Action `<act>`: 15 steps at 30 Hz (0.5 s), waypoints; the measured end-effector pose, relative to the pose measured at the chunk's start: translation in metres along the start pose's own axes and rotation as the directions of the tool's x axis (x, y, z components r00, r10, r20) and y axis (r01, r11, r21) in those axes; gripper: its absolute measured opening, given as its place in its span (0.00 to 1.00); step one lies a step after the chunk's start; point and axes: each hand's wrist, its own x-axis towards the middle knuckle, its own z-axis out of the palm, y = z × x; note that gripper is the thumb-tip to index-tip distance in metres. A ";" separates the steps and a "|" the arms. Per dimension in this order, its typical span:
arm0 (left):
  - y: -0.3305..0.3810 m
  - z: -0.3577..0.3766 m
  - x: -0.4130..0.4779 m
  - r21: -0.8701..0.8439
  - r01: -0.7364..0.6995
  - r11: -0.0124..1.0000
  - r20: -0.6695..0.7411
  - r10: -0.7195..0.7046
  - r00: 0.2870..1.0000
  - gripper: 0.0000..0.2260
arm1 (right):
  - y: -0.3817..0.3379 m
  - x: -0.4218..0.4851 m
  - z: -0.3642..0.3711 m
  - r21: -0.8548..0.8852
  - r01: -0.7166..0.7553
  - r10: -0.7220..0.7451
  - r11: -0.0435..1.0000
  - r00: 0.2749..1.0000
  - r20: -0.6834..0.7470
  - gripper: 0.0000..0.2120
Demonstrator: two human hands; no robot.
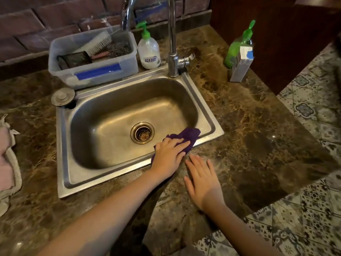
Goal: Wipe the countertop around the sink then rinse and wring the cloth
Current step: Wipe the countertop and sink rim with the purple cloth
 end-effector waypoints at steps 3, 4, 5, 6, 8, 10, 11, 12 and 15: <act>-0.009 -0.001 -0.012 -0.038 -0.006 0.999 -0.033 0.005 0.999 0.16 | 0.044 0.008 -0.014 -0.023 -0.123 0.122 0.992 0.992 -0.036 0.24; -0.008 0.000 -0.011 -0.044 0.008 0.999 -0.031 -0.009 0.999 0.16 | 0.059 0.011 -0.018 -0.034 -0.125 0.125 0.992 0.992 -0.029 0.25; -0.003 0.002 -0.005 -0.042 0.012 0.999 -0.016 -0.013 1.000 0.16 | 0.071 0.014 -0.022 -0.049 -0.113 0.111 0.992 0.993 -0.026 0.25; 0.002 0.004 0.004 -0.032 0.001 0.999 0.007 0.000 1.000 0.16 | 0.078 0.015 -0.024 -0.066 -0.102 0.100 0.993 0.995 -0.023 0.26; 0.016 0.011 0.027 0.007 -0.055 0.998 0.045 0.055 0.997 0.17 | 0.081 0.016 -0.023 -0.089 -0.105 0.104 0.990 0.994 -0.015 0.26; 0.030 0.021 0.049 0.066 -0.108 0.992 0.070 0.104 0.992 0.17 | 0.078 0.014 -0.021 -0.093 -0.107 0.105 0.990 0.994 -0.031 0.25; 0.037 0.026 0.058 0.082 -0.118 0.990 0.076 0.112 0.991 0.17 | 0.078 0.014 -0.020 -0.088 -0.105 0.102 0.991 0.994 -0.035 0.25; 0.042 0.031 0.067 0.082 -0.118 0.990 0.076 0.112 0.991 0.17 | 0.079 0.013 -0.020 -0.085 -0.105 0.102 0.991 0.994 -0.038 0.25; 0.041 0.039 0.093 0.051 -0.100 0.994 0.060 0.097 0.994 0.18 | 0.083 0.013 -0.021 -0.089 -0.094 0.090 0.992 0.995 -0.048 0.25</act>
